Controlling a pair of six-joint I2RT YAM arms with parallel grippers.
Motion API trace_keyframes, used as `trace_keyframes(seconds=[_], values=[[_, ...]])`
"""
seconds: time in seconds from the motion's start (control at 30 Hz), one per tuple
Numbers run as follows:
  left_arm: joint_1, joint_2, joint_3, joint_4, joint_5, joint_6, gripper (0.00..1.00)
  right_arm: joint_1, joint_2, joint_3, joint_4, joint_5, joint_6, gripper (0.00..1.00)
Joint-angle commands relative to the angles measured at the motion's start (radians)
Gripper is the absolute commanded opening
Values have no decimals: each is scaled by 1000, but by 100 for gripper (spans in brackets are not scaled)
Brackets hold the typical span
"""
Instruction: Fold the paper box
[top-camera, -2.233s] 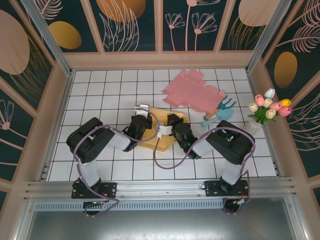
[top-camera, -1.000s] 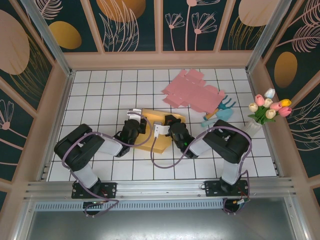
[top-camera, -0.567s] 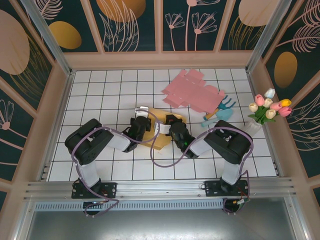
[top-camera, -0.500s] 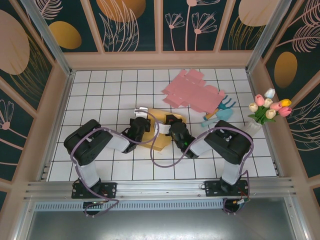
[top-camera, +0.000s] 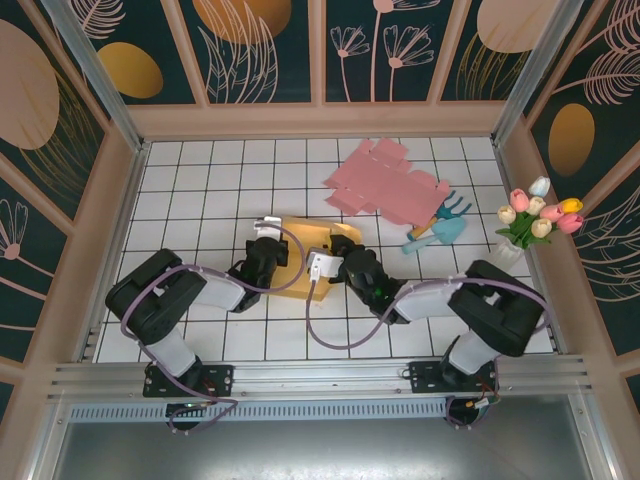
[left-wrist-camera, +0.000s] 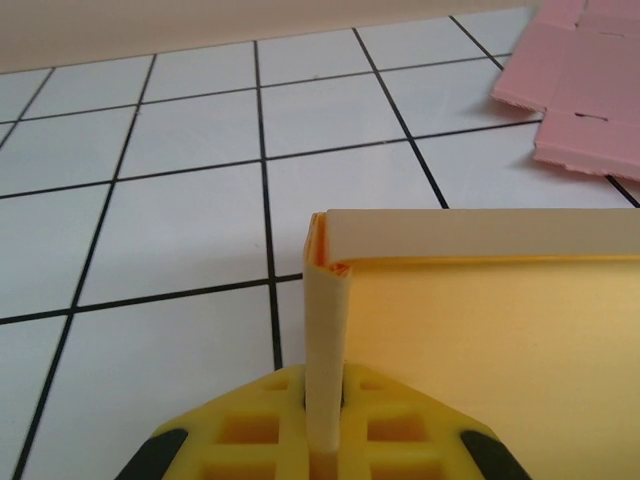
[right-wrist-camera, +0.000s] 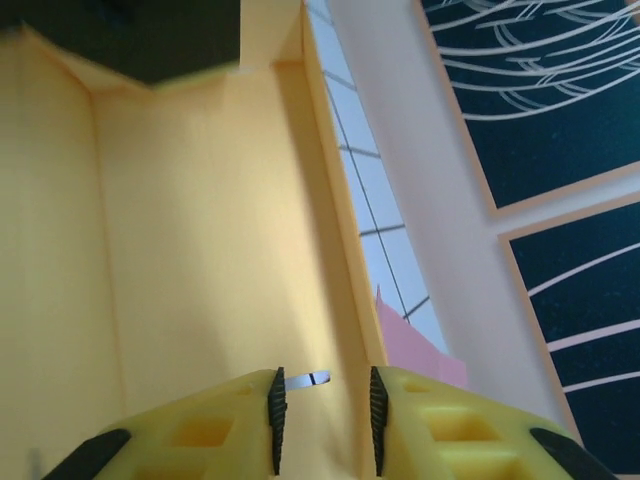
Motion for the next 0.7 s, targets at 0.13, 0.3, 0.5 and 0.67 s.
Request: trace_keyframes(seconds=[0.13,0.3,0.5,0.67], values=[[4,-35,-13,-9,-30,-12,0,37,-269,-41,-167,-53,207,38],[5,-43,-3,-15,-8,-9,0,36,-442,-65,-210,-43,322,40],[4,-111,-9,-45,38,-11,0,27,-573,-17,-312,15,576,41],[6,-137,19,-74,87,-8,0,-76,-555,204,-675,84,966,41]])
